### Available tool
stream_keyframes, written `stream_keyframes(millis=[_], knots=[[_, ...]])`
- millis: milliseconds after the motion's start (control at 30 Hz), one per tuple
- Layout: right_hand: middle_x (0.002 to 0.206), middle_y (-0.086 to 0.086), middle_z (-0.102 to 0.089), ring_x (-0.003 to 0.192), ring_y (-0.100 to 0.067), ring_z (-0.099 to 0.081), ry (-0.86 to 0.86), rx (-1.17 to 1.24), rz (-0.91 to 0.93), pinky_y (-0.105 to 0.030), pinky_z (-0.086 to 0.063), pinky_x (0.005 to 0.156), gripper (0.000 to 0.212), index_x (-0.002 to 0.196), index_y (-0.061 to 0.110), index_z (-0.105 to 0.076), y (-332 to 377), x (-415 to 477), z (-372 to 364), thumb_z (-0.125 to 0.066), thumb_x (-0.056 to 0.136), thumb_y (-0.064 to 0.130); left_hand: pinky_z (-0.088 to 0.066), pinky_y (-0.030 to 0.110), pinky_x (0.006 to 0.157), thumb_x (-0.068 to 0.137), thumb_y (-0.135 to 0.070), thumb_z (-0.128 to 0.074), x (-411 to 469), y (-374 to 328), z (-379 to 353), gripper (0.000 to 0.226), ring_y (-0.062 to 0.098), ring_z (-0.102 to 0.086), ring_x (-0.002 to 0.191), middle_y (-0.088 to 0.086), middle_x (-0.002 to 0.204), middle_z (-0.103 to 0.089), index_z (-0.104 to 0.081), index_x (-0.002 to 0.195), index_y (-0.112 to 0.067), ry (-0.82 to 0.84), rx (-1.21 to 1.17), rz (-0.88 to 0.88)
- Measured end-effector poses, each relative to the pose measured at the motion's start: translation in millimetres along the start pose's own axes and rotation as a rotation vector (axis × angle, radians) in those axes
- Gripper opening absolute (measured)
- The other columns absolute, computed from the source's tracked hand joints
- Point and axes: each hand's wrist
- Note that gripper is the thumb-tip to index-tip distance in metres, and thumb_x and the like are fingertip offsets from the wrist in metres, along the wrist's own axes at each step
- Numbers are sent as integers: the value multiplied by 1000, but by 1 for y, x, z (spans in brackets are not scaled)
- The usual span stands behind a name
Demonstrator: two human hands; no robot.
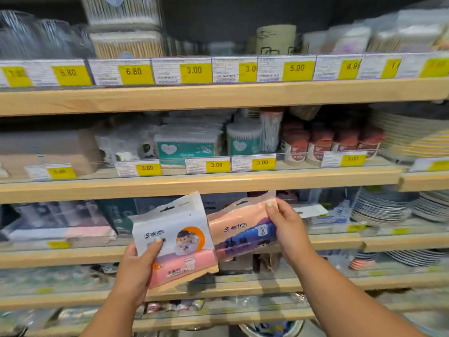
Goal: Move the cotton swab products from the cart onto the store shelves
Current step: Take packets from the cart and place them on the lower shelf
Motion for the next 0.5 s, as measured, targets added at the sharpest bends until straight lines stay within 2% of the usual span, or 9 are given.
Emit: stream_keyframes(millis=[100, 233, 333, 400, 500], knots=[[89, -7, -70, 74, -15, -68, 11, 13, 8, -28, -52, 61, 17, 104, 13, -65, -1, 11, -9, -52, 97, 23, -58, 36, 62, 91, -10, -59, 5, -3, 7, 17, 27, -71, 81, 10, 99, -73, -62, 107, -16, -7, -12, -21], [77, -4, -67, 63, -11, -65, -5, 27, 10, -25, -51, 56, 15, 94, 12, -62, -6, 20, -21, -50, 97, 21, -56, 40, 73, 91, -9, -59, 1, -1, 20, 21, 32, -69, 89, 13, 105, -72, -62, 111, -16, -18, -32, -26], [81, -5, -67, 71, -17, -65, -48, 15, 16, -31, -53, 62, 13, 97, 14, -62, -12, 26, -28, -51, 97, 22, -55, 47, 79, 90, -7, -60, -3, 3, 32, 20, 34, -69, 89, 14, 103, -73, -63, 108, -17, -39, -43, -5], [83, -7, -65, 71, -20, -63, -92, 34, 3, -35, -52, 67, 10, 91, 16, -60, -15, 32, -32, -52, 96, 18, -55, 50, 81, 89, -8, -61, -5, 5, 36, 20, 36, -69, 90, 15, 104, -73, -64, 107, -16, -39, -36, 3], [81, -8, -63, 68, -19, -62, -166, 86, -61, -34, -52, 63, 15, 82, 18, -55, -12, 40, -37, -50, 95, 10, -57, 43, 74, 89, -7, -61, -8, 4, 33, 21, 32, -70, 87, 12, 101, -74, -63, 108, -15, -19, -46, 9]])
Point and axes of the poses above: each hand's wrist, its own x-axis towards the middle knuckle, its own z-axis out of the back of the hand, y = z × x
